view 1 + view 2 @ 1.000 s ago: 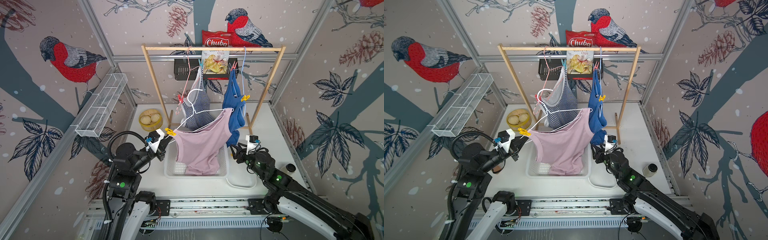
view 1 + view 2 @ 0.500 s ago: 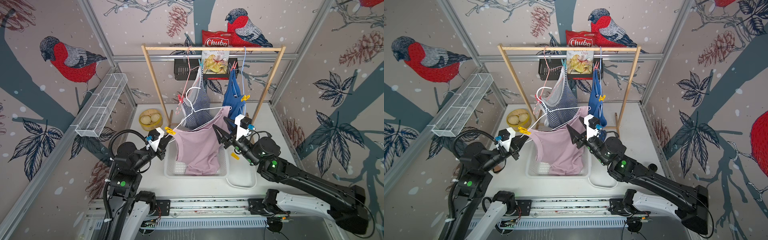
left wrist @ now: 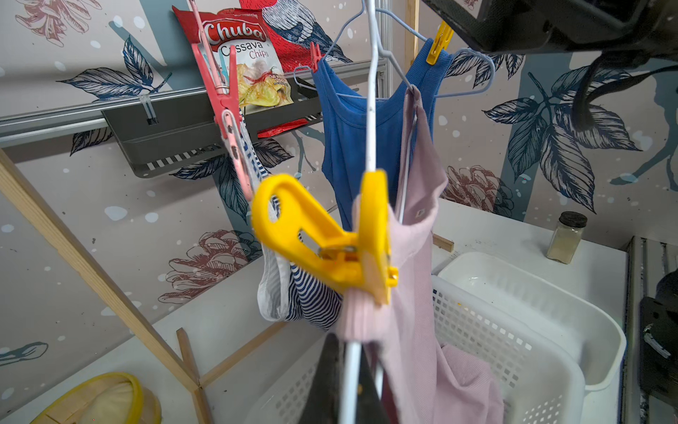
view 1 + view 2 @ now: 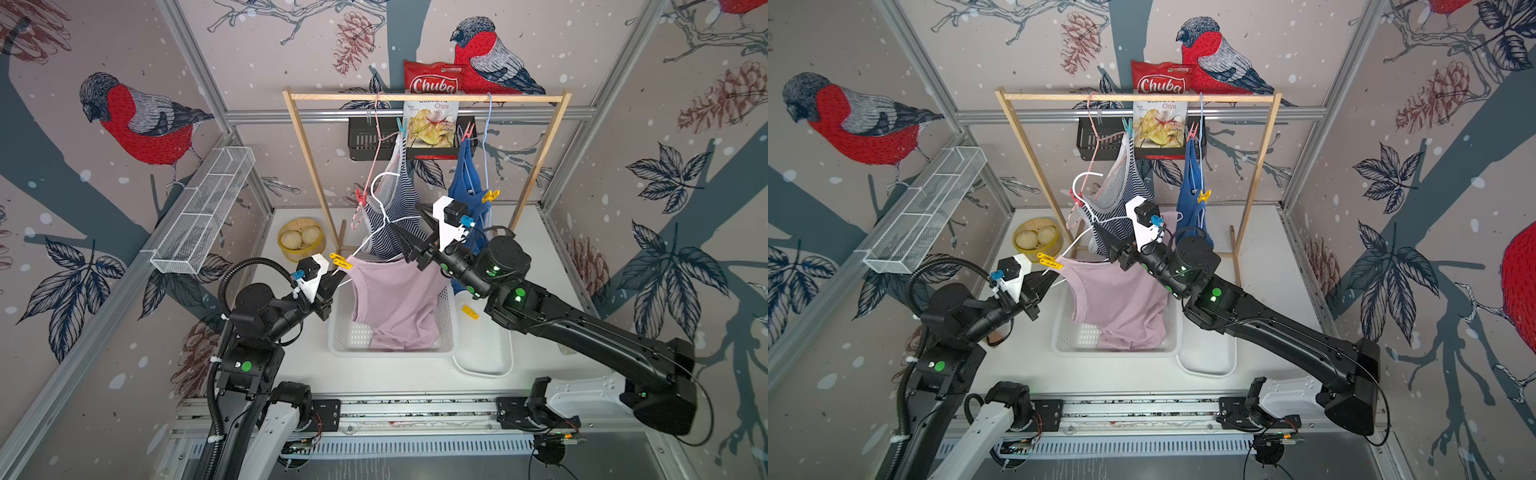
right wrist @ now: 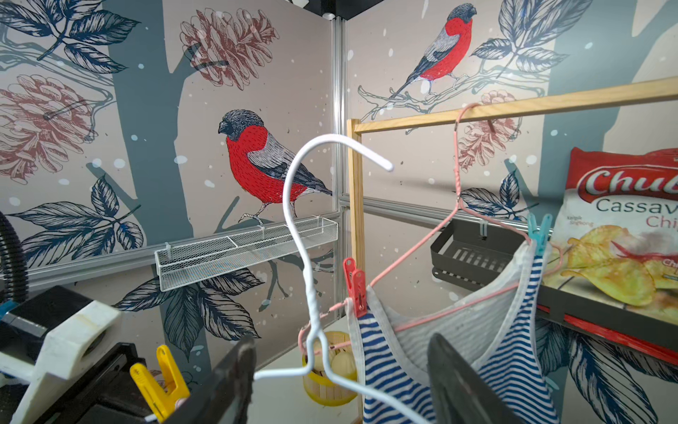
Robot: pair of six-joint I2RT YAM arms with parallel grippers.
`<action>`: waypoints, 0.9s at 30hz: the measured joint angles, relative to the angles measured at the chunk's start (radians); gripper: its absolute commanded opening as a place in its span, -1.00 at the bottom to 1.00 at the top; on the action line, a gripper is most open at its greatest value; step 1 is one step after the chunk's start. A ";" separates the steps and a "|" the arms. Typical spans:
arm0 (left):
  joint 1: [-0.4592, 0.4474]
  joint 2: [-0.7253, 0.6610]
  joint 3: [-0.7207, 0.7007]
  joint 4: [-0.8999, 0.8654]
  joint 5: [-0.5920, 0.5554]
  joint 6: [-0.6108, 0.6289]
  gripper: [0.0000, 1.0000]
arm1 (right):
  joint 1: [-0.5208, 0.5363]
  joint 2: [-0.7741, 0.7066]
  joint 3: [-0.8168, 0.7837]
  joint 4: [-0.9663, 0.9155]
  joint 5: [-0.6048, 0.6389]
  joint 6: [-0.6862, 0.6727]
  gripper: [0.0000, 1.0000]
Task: Remove the clothespins securing tank tops to the hanger
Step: Adjust the hanger.
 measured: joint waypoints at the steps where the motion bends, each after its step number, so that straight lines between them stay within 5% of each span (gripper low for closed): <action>1: -0.002 0.003 0.000 0.000 -0.005 0.000 -1.00 | 0.000 0.021 0.023 -0.011 -0.003 -0.002 0.48; 8: -0.014 -0.006 0.000 0.000 -0.022 0.000 -1.00 | 0.000 0.117 0.125 -0.061 -0.017 -0.026 0.45; 20: -0.035 -0.039 -0.008 -0.003 -0.095 0.009 -1.00 | -0.001 0.172 0.208 -0.106 -0.028 -0.050 0.09; 27: -0.055 -0.055 -0.017 -0.012 -0.128 0.027 -1.00 | -0.006 0.196 0.255 -0.119 -0.053 -0.050 -0.68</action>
